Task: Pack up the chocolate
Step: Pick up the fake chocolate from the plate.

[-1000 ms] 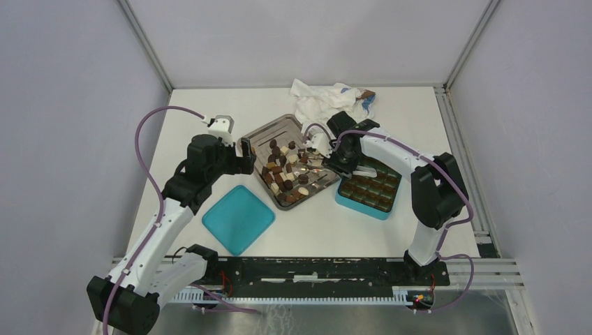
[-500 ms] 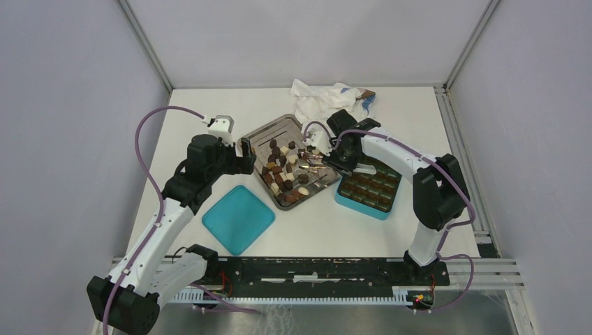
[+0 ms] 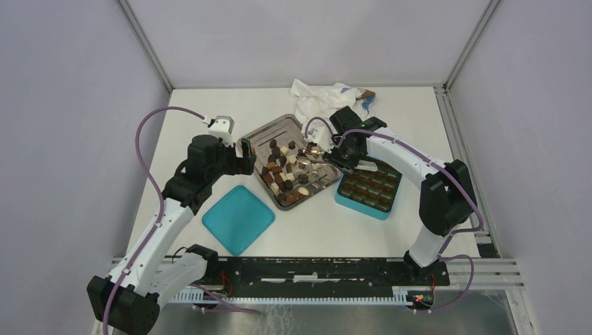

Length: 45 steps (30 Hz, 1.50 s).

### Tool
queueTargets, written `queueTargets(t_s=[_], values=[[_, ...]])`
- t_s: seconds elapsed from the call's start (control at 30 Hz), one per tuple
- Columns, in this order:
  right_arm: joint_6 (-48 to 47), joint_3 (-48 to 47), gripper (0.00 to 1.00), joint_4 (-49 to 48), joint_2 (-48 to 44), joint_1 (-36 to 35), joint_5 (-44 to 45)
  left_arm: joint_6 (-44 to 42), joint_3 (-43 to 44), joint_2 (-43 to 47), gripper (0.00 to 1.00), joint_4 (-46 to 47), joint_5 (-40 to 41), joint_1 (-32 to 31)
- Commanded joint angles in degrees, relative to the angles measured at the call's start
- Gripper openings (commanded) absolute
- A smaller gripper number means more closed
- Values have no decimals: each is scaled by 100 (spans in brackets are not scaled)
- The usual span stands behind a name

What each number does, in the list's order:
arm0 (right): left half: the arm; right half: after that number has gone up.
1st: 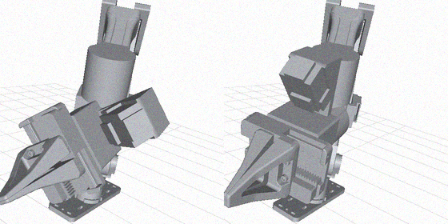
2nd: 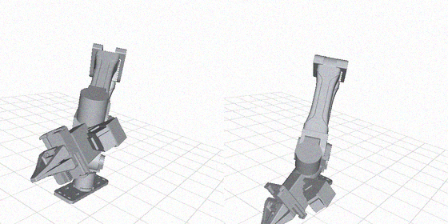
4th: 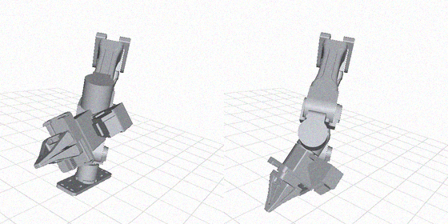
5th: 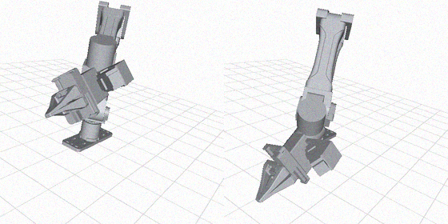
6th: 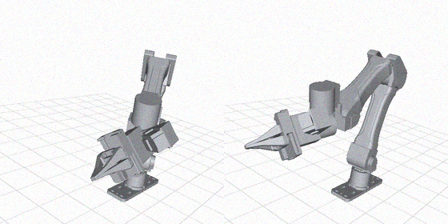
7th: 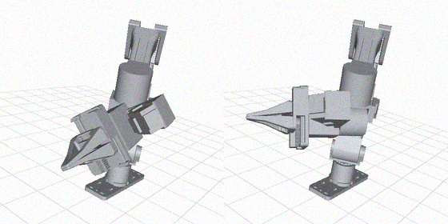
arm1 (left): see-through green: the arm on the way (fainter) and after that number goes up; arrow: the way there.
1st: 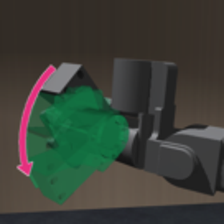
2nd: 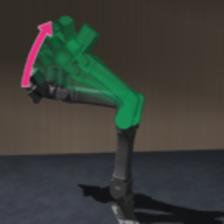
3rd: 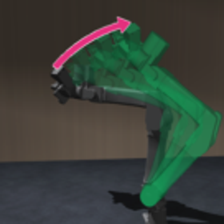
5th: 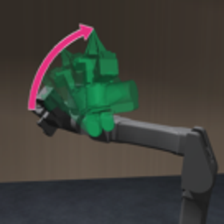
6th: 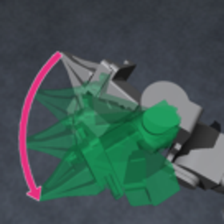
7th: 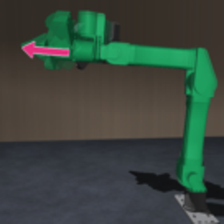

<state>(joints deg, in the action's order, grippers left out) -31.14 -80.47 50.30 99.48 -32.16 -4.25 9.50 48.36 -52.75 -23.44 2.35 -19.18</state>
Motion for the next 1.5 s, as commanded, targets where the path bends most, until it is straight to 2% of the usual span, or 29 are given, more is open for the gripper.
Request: queueTargets(t_s=[0.0, 0.63, 0.97, 1.07, 1.33, 1.47], values=[[84, -158, 45, -80, -63, -27, 54, -220, 7, 84, 100, 217, -87, 35], [116, -281, 47, -47, 344, -27, 249, -225, 6, 122, 100, 217, -77, 31], [116, -460, 45, 22, 561, -30, 58, -230, -1, 125, 100, 222, -73, 33], [122, -471, 40, 32, 551, -27, 44, -235, -2, 119, 100, 222, -70, 35], [99, -327, 12, -29, 181, -27, -4, -237, -2, 118, 100, 217, -63, 39], [68, -97, 3, -102, -154, -9, -177, -235, -2, 114, 100, 217, -50, 40]])
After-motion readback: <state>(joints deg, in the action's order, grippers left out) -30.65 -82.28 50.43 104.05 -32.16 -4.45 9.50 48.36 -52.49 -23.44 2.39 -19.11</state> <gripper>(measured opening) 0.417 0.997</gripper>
